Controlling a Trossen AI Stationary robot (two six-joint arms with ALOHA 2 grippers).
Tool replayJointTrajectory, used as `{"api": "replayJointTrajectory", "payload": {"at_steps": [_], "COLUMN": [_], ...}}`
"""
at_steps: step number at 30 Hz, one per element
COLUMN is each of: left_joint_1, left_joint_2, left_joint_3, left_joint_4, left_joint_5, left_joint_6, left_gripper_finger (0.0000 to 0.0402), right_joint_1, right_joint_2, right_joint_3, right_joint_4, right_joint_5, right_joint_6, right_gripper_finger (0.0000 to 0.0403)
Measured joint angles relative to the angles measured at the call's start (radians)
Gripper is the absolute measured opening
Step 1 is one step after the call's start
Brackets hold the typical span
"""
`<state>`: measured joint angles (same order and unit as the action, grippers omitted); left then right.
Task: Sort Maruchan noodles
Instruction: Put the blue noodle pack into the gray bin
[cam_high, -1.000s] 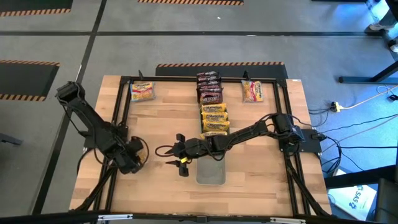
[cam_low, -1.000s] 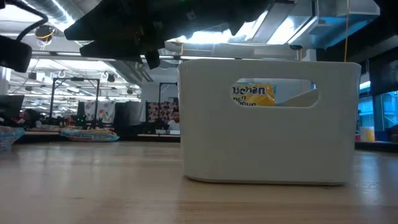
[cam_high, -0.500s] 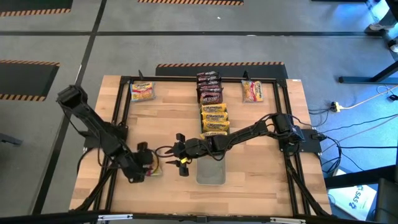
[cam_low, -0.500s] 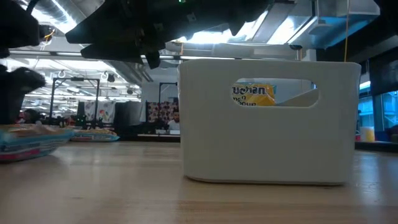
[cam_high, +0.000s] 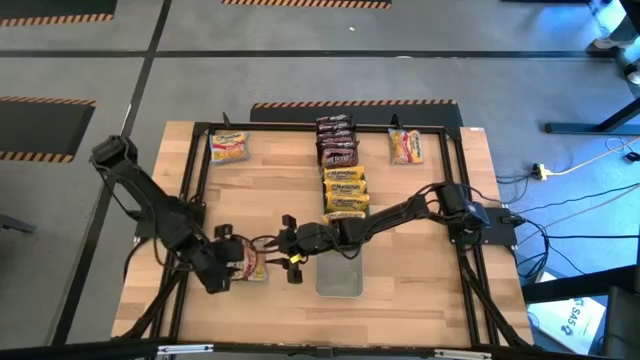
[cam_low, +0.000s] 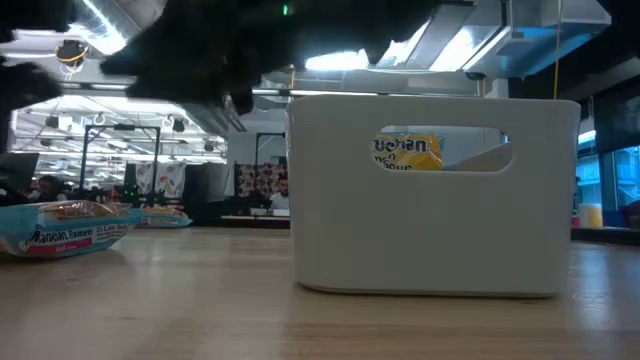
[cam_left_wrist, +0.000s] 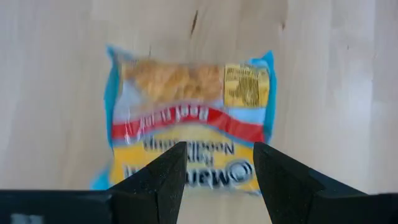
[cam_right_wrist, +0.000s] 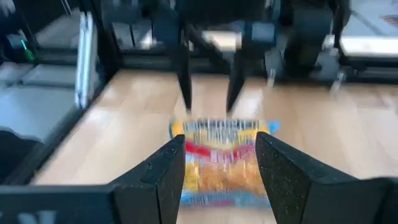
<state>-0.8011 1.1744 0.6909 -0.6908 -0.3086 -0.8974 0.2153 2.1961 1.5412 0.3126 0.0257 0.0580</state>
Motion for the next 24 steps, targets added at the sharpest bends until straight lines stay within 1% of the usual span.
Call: {"api": "replayJointTrajectory", "payload": {"at_steps": [4,7,9,11,14,18,20,24], "left_joint_1": [-0.094,-0.146,-0.167,-0.18,-0.18,-0.142,-0.115,-0.092], "left_joint_2": [-0.023,-0.023,-0.016,-0.009,-0.009,-0.009,-0.009,-0.009], "left_joint_3": [-0.056,-0.111,-0.149,-0.181,-0.206,-0.222,-0.231,-0.233], "left_joint_4": [-0.016,0.004,0.03,0.076,0.092,0.089,0.076,0.082], "left_joint_5": [-0.01,-0.013,-0.014,-0.013,-0.014,-0.006,0.017,0.03], "left_joint_6": [-0.286,-0.509,-0.633,-0.72,-0.777,-0.8,-0.785,-0.726], "left_gripper_finger": [0.018,0.018,0.018,0.018,0.018,0.0184,0.0184,0.0184], "right_joint_1": [0.0,-0.001,-0.007,-0.015,-0.021,-0.02,-0.019,-0.019], "right_joint_2": [0.057,0.091,0.111,0.134,0.16,0.165,0.165,0.165], "right_joint_3": [-0.001,0.033,0.063,0.093,0.126,0.13,0.13,0.13], "right_joint_4": [0.043,0.038,0.003,-0.061,-0.119,-0.118,-0.123,-0.121], "right_joint_5": [-0.025,-0.016,-0.001,0.007,0.008,0.008,0.008,0.008], "right_joint_6": [-0.011,-0.009,-0.01,-0.011,-0.014,-0.031,-0.038,-0.043], "right_gripper_finger": [0.0179,0.0179,0.0179,0.0179,0.0179,0.0179,0.0179,0.0179]}}
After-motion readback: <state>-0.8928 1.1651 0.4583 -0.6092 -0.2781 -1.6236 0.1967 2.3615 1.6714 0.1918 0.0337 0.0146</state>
